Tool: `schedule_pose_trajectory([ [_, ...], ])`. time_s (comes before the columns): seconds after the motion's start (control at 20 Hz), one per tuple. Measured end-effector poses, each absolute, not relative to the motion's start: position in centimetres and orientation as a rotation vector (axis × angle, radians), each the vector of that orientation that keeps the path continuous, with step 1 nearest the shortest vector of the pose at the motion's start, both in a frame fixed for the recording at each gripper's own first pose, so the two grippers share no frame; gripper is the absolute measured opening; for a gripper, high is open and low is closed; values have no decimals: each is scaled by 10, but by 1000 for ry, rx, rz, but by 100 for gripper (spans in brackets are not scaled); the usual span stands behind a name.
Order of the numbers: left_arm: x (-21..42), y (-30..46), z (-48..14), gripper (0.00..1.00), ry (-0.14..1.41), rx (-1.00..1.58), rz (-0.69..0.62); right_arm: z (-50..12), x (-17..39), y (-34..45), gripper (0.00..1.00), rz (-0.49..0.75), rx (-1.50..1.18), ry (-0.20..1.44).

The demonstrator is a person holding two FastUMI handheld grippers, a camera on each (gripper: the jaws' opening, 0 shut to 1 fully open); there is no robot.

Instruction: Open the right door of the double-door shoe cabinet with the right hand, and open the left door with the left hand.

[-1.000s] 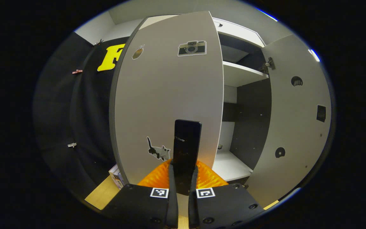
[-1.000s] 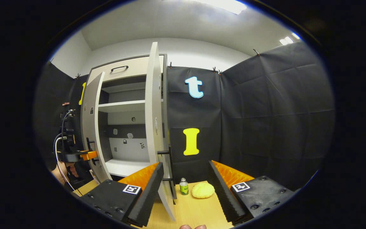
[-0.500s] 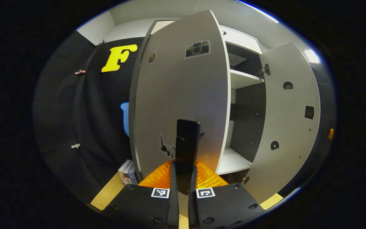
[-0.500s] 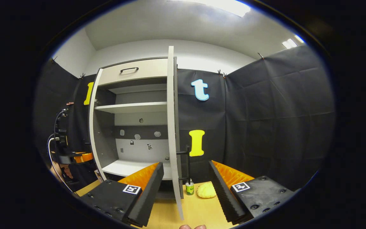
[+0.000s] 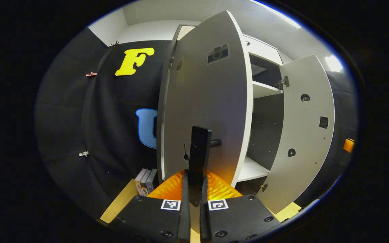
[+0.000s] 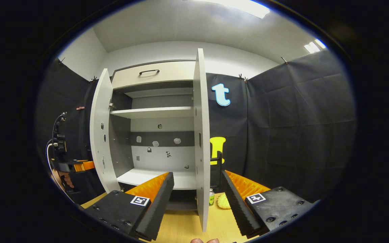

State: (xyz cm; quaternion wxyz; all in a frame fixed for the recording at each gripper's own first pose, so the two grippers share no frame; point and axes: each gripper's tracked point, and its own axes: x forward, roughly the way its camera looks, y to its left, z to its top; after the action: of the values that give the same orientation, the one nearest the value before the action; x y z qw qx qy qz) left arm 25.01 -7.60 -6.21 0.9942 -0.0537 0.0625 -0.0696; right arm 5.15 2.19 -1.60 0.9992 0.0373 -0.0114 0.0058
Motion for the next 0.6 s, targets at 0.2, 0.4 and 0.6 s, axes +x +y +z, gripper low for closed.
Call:
schedule_pose_trajectory([
  [0.2,249,-72,-62,15,121,-114,-135,-17,47,34,89,21,70,-18],
  [0.4,248,-69,-61,13,117,-121,-128,-17,47,33,88,20,64,-16],
  [0.6,250,-65,-60,14,104,-132,-107,-17,47,36,88,26,76,-9],
])
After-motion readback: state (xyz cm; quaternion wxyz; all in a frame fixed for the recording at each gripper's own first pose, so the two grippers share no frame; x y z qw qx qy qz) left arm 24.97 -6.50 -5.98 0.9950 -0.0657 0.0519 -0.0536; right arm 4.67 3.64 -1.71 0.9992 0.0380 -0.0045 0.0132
